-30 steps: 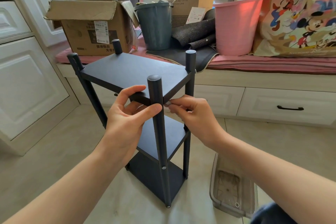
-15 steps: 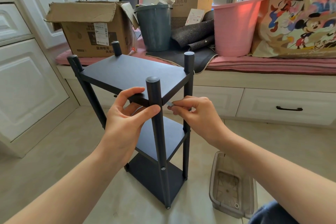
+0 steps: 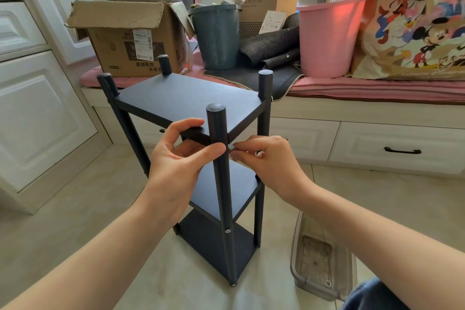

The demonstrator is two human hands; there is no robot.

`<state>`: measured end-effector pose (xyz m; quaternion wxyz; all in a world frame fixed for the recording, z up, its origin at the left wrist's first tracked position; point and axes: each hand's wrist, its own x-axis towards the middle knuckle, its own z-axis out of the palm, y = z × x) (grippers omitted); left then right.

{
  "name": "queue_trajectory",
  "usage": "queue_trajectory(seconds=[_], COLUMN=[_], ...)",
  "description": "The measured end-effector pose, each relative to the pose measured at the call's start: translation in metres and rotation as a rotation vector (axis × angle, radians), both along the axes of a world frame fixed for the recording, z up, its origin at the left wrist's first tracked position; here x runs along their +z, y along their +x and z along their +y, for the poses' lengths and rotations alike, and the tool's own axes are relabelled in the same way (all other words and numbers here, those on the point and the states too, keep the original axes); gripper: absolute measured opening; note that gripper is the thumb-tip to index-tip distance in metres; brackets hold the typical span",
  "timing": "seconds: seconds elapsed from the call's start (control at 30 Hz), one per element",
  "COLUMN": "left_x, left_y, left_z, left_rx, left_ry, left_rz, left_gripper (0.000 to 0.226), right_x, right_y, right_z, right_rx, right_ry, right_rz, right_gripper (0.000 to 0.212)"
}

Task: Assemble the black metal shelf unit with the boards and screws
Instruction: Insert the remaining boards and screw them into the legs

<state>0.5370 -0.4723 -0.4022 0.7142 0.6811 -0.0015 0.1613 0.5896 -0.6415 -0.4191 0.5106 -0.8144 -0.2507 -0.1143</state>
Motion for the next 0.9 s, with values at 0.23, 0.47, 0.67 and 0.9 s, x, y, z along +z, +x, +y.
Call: queue_trajectory(seconds=[0.23, 0.47, 0.67, 0.9], left_x=[-0.001, -0.001, 0.000, -0.005], left_y=[0.001, 0.002, 0.002, -0.008], left_z=[0.001, 0.002, 0.002, -0.006], left_rx=[-0.014, -0.008, 0.012, 0.011], left_ry=[-0.026, 0.000, 0.078, 0.278], left_rz=[-0.014, -0.019, -0.013, -0.078], left_gripper=[0.067, 0.070, 0.073, 0.074], right_x=[-0.009, -0.015, -0.017, -0.014], right_y=[0.001, 0.004, 0.007, 0.005], right_z=[0.013, 0.027, 0.026, -0.020], right_rx=[-0.048, -0.049, -0.022, -0.028], right_ry=[-0.059, -0.029, -0.050, -0.065], right_rz=[-0.121, -0.052, -0.010, 0.044], right_gripper=[0.018, 0.014, 0.015, 0.017])
